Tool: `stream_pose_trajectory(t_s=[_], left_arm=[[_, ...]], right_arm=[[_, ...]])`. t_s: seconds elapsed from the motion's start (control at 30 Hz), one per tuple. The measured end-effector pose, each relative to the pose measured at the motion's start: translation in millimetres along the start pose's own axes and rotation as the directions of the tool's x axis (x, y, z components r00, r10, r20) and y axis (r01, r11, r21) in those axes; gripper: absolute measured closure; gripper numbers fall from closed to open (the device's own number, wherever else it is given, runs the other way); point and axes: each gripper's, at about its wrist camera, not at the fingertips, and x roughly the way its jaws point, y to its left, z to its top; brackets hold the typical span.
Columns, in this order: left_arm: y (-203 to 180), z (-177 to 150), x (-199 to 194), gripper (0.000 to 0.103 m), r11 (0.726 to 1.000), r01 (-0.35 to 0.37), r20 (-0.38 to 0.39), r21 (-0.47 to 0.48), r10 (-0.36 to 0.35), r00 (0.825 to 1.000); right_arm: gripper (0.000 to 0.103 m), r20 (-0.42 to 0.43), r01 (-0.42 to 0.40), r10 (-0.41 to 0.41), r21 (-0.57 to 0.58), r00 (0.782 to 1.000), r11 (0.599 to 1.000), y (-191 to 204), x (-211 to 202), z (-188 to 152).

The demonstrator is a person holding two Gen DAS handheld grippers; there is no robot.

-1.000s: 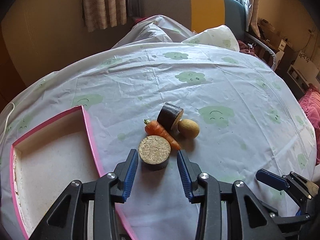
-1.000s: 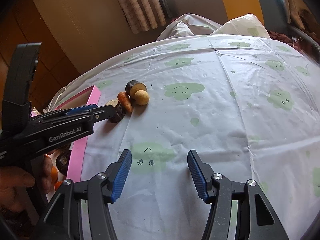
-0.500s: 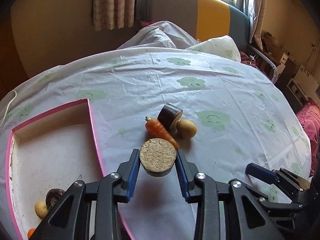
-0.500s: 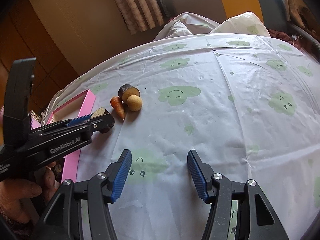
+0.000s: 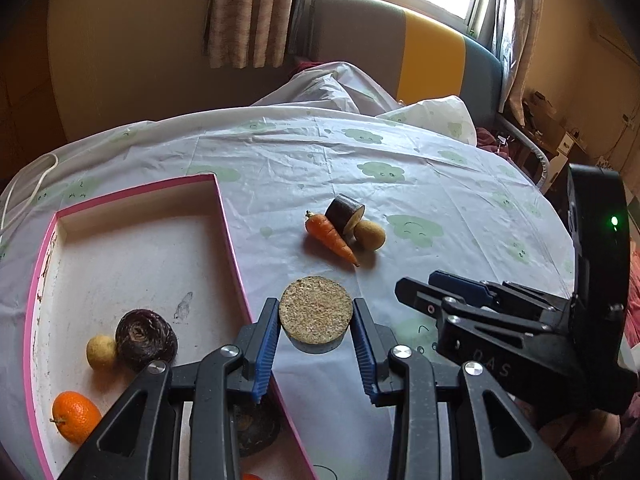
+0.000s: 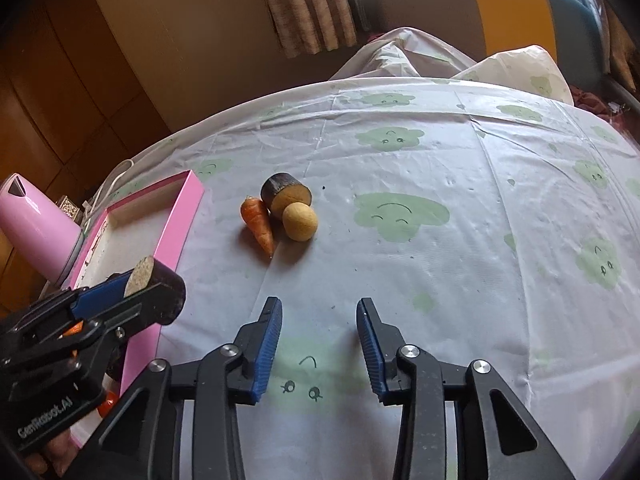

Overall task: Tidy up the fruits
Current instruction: 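Lift the yam slice with the left gripper while the right gripper grasps the yellow potato, then place the yam slice in the pink tray with the left gripper while the right gripper holds the potato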

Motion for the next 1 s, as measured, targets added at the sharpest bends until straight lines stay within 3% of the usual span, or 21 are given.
stream_pose_trajectory(t_s=[0.5,0.57,1.0], left_arm=[[8.9,-9.8,-14.1,0.067,0.999,0.003,0.024,-0.042,-0.002,1.0],[9.6,-10.6,-14.9,0.067,0.999,0.003,0.025,-0.046,-0.002,1.0],[1.9,-18.7,-31.1,0.067,0.999,0.003,0.05,-0.041,-0.001,0.999]], right_arm=[[0.067,-0.036,0.038,-0.041,-0.086,0.999,0.996,17.2,47.5,47.2],[0.078,-0.042,0.04,-0.044,-0.094,0.998,0.995,17.5,49.4,46.6],[0.078,-0.06,0.036,-0.037,-0.021,0.998,0.999,-1.6,11.0,7.6]])
